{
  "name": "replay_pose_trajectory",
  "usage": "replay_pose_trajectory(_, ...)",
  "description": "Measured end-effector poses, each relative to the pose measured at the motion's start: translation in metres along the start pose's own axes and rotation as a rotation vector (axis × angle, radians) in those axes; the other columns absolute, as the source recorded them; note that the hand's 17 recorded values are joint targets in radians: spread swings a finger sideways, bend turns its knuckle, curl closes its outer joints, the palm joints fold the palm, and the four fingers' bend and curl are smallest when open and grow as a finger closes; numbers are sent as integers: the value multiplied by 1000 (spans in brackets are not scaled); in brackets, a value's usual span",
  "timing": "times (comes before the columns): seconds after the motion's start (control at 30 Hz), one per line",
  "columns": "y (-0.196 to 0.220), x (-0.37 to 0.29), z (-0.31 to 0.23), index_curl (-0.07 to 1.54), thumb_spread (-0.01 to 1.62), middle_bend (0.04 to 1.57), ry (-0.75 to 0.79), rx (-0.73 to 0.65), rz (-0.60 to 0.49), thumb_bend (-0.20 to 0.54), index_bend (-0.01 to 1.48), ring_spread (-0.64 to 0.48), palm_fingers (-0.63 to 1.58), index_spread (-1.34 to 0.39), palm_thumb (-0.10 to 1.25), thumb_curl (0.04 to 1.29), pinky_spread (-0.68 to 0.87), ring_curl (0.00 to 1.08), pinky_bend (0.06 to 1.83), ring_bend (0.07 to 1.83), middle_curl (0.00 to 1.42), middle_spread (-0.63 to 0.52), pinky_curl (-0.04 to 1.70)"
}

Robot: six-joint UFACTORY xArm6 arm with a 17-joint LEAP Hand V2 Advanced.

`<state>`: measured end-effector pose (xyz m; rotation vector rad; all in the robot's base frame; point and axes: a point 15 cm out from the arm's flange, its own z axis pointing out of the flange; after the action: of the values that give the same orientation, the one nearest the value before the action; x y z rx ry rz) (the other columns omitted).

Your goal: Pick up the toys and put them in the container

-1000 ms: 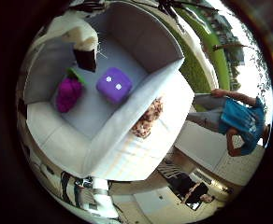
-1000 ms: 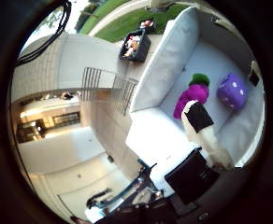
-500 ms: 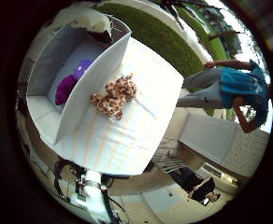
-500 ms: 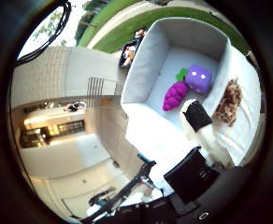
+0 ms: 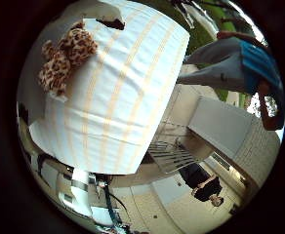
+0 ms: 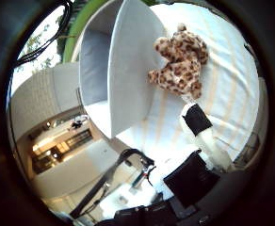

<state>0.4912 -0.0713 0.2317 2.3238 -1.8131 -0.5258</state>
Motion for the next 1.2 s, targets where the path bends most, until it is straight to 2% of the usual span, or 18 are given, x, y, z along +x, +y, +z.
replay_pose_trajectory(0.17,-14,-1,40,282,1122,158,-26,-74,-10,-21,175,245,-53,-332,795,471,403,291,478,376,331,9,321)
replay_pose_trajectory(0.37,-39,-23,60,285,1106,150,18,-88,-67,-17,189,238,-39,-334,833,471,392,287,435,327,314,-20,303)
replay_pose_trajectory(0.47,-46,-24,62,314,1092,200,42,-80,-77,-20,273,232,92,-271,860,472,384,278,342,285,324,-28,271)
replay_pose_trajectory(0.5,-48,-23,61,323,1089,246,47,-70,-78,-18,312,223,267,-260,873,474,377,279,309,310,342,-36,252)
replay_pose_trajectory(0.53,-51,-22,59,320,1087,272,52,-57,-79,-16,317,222,329,-259,882,475,374,273,289,317,349,-44,237)
replay_pose_trajectory(0.63,-51,-19,58,303,1078,448,55,-43,-76,-18,207,156,702,-299,904,478,337,341,322,555,422,-82,234)
replay_pose_trajectory(0.67,-52,-17,57,275,1072,576,56,-37,-74,-22,113,129,814,-333,912,477,316,411,320,761,482,-107,235)
replay_pose_trajectory(0.73,-51,-15,52,253,1069,683,59,-21,-69,-21,91,104,832,-377,922,477,306,498,344,940,548,-130,255)
replay_pose_trajectory(0.8,-47,-13,51,228,1069,810,58,-20,-66,-20,146,65,939,-445,932,480,306,581,446,1105,628,-160,289)
replay_pose_trajectory(0.93,-33,-12,47,193,1098,911,55,-5,-49,0,187,18,1121,-548,975,497,323,648,758,1203,720,-194,388)
replay_pose_trajectory(0.97,-29,-11,44,185,1122,952,56,7,-42,3,197,-1,1106,-598,1002,508,317,680,906,1231,765,-207,454)
replay_pose_trajectory(1.03,-18,-10,38,182,1145,992,55,27,-30,2,224,-20,1101,-651,1017,521,309,704,1028,1249,804,-216,520)
replay_pose_trajectory(1.2,15,-19,9,182,1175,1048,61,58,-16,-9,323,-60,1047,-780,1030,555,270,747,1232,1282,886,-232,658)
